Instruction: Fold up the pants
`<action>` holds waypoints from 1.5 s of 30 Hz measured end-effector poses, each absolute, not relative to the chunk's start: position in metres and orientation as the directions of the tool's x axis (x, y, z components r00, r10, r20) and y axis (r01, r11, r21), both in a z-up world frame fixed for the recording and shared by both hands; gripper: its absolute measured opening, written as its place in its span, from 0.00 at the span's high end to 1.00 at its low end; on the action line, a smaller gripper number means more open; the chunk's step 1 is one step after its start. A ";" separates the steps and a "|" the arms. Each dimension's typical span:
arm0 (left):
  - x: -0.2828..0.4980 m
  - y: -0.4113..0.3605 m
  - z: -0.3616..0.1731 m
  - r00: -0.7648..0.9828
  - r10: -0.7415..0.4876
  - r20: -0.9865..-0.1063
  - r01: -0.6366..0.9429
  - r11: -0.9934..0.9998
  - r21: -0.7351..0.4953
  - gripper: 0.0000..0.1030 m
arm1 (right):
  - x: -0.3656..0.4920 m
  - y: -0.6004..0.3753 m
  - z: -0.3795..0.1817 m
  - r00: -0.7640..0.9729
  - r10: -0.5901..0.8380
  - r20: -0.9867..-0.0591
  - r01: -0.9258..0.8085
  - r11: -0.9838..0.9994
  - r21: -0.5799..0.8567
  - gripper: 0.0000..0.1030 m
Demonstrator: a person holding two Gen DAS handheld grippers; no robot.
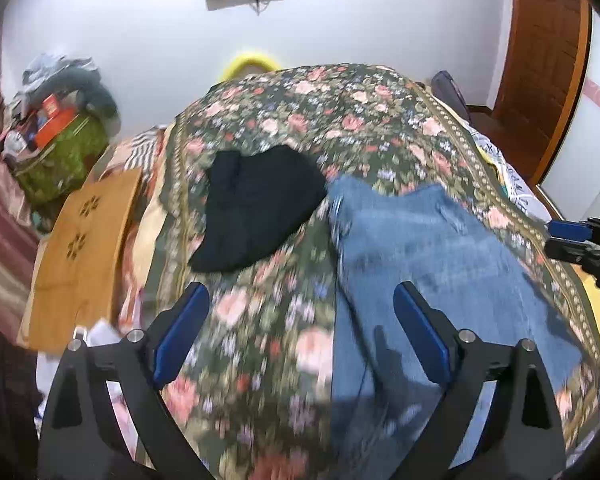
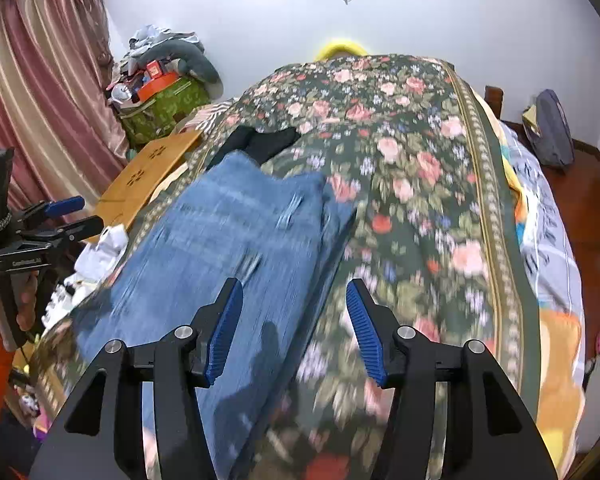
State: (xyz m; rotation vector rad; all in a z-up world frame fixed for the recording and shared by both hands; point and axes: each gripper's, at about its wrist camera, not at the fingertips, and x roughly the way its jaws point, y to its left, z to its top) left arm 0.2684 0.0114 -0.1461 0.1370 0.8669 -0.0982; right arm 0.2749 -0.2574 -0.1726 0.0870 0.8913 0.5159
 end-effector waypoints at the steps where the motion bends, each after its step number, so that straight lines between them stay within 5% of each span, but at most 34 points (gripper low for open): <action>1: 0.276 0.010 -0.147 0.643 -0.031 -0.766 0.146 0.986 0.082 0.09 | 0.284 -0.254 -0.174 0.514 0.464 -0.721 -0.397 0.874 0.279 0.51; 14: 0.375 -0.028 -0.209 0.536 -0.058 -0.842 0.227 0.971 0.078 0.09 | 0.383 -0.210 -0.224 0.438 0.464 -0.770 -0.411 0.865 0.287 0.52; 18: 0.377 -0.029 -0.223 0.538 -0.035 -0.842 0.226 0.968 0.105 0.08 | 0.390 -0.208 -0.241 0.392 0.509 -0.766 -0.411 0.842 0.349 0.71; 29: 0.375 -0.020 -0.216 0.554 -0.023 -0.832 0.174 0.981 0.089 0.10 | 0.374 -0.206 -0.228 0.422 0.452 -0.786 -0.411 0.868 0.279 0.72; 31: 0.367 -0.017 -0.205 0.580 -0.022 -0.814 0.173 0.980 0.096 0.10 | 0.365 -0.209 -0.214 0.438 0.431 -0.789 -0.421 0.874 0.244 0.67; 33: 0.352 -0.014 -0.186 0.623 -0.040 -0.781 0.178 0.980 0.092 0.10 | 0.355 -0.214 -0.201 0.456 0.433 -0.778 -0.427 0.873 0.235 0.41; 35: 0.340 -0.012 -0.172 0.655 -0.044 -0.755 0.175 0.980 0.095 0.10 | 0.344 -0.220 -0.186 0.496 0.438 -0.750 -0.431 0.874 0.225 0.33; 45: 0.295 0.002 -0.153 0.603 -0.145 -0.785 0.208 0.978 -0.020 0.03 | 0.293 -0.234 -0.160 0.509 0.485 -0.711 -0.435 0.858 0.274 0.19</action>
